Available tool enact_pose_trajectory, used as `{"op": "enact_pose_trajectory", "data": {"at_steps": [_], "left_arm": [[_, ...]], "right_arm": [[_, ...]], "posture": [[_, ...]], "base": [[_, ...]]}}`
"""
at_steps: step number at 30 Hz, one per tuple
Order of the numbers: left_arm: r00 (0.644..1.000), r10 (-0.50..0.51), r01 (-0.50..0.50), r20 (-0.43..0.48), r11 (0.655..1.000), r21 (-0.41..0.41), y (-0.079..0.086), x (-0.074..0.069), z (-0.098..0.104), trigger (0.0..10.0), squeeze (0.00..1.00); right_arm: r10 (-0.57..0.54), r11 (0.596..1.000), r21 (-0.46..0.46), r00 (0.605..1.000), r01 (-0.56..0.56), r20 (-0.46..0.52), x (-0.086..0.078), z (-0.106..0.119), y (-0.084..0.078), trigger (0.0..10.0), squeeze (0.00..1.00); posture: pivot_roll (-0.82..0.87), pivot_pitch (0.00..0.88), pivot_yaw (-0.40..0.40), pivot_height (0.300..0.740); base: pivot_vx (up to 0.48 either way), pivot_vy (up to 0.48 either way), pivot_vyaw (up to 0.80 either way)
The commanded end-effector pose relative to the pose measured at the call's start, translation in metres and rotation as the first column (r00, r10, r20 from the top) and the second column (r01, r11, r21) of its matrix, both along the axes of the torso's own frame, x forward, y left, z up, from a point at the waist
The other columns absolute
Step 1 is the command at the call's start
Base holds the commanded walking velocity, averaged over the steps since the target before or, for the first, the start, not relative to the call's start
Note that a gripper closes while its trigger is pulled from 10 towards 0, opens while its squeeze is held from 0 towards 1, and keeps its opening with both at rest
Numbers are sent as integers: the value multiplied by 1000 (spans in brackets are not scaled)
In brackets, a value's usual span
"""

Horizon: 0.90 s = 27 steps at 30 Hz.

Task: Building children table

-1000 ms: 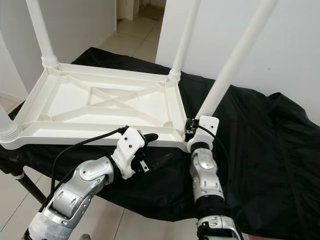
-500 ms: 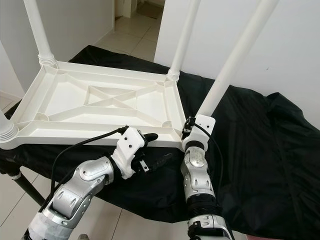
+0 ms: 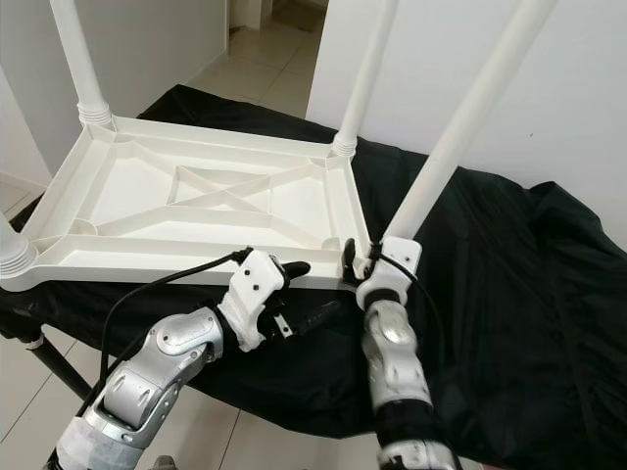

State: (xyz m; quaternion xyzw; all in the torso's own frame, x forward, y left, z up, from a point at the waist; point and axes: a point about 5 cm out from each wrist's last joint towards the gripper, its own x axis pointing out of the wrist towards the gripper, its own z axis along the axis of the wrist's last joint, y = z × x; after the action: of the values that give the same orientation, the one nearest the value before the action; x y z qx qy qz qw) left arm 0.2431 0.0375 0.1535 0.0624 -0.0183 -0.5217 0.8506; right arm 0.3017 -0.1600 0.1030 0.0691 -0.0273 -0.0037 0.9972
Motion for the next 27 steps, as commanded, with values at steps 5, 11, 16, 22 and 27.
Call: {"op": "enact_pose_trajectory", "data": {"at_steps": [5, 11, 16, 22, 27], "left_arm": [[1000, 20, -20, 9, 1000, -5, -3, 1, 0, 10000, 0], [1000, 15, -15, 16, 1000, -1, -3, 3, 1, 10000, 0], [1000, 15, -15, 19, 1000, 0, -3, 4, 2, 10000, 0], [1000, 21, -21, 24, 1000, 1, -2, 5, 3, 10000, 0], [999, 34, -34, 28, 999, -1, 0, 6, 4, 10000, 0]], "right_arm": [[146, 988, -55, 988, -144, 44, -7, 1, -22, 10000, 0], [315, 944, -118, 948, -308, 46, 4, 11, -35, 10000, 0], [383, 914, -153, 923, -376, 19, 11, 14, -39, 10000, 0], [454, 874, -184, 891, -450, -22, 19, 15, -40, 10000, 0], [508, 829, -217, 857, -515, -92, 32, 13, -37, 8039, 0]], "posture": [[67, 0, -171, 740], [64, 0, -154, 740], [69, 0, -152, 740], [77, 0, -152, 740], [89, 0, -156, 740]], "base": [[0, 0, 0], [0, 0, 0], [0, 0, 0], [0, 0, 0], [0, 0, 0]]}}
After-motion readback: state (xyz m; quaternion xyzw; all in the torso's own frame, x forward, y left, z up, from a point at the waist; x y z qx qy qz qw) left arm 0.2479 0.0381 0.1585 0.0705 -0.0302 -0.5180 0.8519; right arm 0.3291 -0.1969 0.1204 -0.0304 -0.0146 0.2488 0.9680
